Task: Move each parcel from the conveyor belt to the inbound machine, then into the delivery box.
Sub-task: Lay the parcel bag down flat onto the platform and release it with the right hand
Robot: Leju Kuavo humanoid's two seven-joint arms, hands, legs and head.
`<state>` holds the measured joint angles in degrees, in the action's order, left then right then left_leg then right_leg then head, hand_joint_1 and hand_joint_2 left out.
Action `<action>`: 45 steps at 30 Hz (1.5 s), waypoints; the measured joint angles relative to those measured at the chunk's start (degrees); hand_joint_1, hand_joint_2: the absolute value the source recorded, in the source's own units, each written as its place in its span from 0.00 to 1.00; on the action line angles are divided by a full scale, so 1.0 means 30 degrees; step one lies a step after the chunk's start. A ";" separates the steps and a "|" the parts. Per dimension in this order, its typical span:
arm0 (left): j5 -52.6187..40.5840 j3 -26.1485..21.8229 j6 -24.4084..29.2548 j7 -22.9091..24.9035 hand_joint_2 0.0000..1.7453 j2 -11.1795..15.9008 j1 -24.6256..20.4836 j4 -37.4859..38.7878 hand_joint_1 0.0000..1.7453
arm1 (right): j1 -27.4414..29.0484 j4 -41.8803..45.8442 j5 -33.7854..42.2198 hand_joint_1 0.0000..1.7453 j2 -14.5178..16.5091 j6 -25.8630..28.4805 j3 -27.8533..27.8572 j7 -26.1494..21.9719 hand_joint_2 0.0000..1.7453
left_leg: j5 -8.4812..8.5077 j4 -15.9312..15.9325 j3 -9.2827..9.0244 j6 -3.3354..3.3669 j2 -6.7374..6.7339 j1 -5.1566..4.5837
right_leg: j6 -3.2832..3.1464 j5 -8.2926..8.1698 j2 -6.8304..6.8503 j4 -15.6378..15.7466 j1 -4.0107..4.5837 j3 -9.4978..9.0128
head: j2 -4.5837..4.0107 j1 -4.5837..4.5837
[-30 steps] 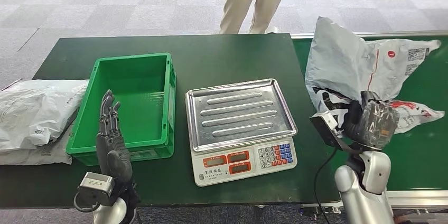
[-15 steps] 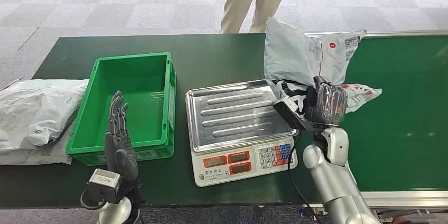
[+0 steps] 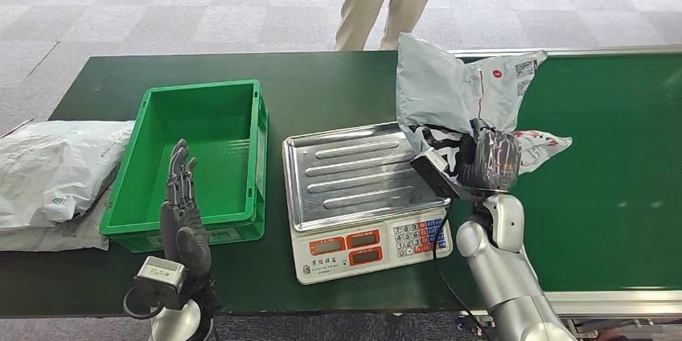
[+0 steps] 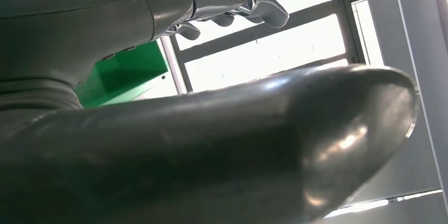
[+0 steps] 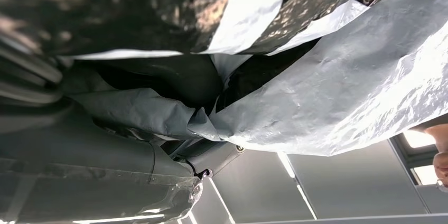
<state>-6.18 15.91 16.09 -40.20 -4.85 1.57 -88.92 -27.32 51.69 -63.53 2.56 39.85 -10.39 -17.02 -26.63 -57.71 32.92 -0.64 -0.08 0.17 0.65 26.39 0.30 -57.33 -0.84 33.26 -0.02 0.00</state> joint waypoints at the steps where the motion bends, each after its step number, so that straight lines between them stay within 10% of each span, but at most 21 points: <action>1: 0.0005 0.0000 0.0000 0.0000 0.00 0.0002 -0.0002 0.0004 0.00 | -0.0005 -0.0022 0.0036 1.00 0.0000 0.0000 -0.0005 -0.0033 1.00 | 0.0000 0.0000 0.0001 0.0000 0.0000 0.0000 | 0.0000 0.0000 0.0000 0.0000 0.0000 0.0000 | 0.0000 0.0000; 24: 0.0322 0.0947 0.2199 0.0000 0.00 -0.0084 -0.0653 0.0705 0.00 | 0.0254 0.1721 0.6477 1.00 0.1905 -0.4462 -0.5852 -0.3720 1.00 | 0.0009 -0.0001 0.0022 -0.0018 -0.0013 0.0008 | -0.0020 0.0010 -0.0031 -0.0020 0.0007 0.0050 | 0.0004 -0.0002; 36: 0.0474 0.1539 0.0879 0.0005 0.00 -0.1275 -0.2869 0.3753 0.00 | 0.2538 0.5641 0.3792 1.00 0.0663 -0.5832 -0.7439 0.1267 1.00 | 0.0007 -0.0004 0.0020 -0.0015 0.0011 0.0004 | -0.0017 0.0006 -0.0016 -0.0012 0.0005 0.0046 | 0.0000 -0.0002; 40: 0.0506 0.1743 0.0634 0.0002 0.00 -0.1419 -0.3333 0.4354 0.00 | 0.3640 0.5932 0.3014 0.16 0.0007 -0.6100 -0.7699 0.1947 1.00 | -0.0003 -0.0004 0.0028 -0.0024 -0.0002 0.0004 | -0.0017 0.0006 -0.0027 -0.0012 0.0005 0.0059 | -0.0002 0.0000; 45: 0.0243 0.1900 0.0892 0.0000 0.00 -0.1479 -0.3452 0.4625 0.00 | 0.4319 0.6081 0.2576 0.00 -0.0366 -0.6147 -0.7761 0.2213 1.00 | -0.0005 -0.0003 0.0028 -0.0028 -0.0004 0.0008 | -0.0018 0.0008 -0.0041 -0.0013 0.0010 0.0063 | 0.0005 -0.0004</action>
<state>-5.45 21.61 18.76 -40.19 -9.29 -8.79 -75.05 -14.36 69.93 -55.80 1.46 21.41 -33.67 -10.38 -26.65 -57.72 33.01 -0.73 -0.10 0.19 0.59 26.42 0.18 -57.37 -0.81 33.45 0.00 -0.01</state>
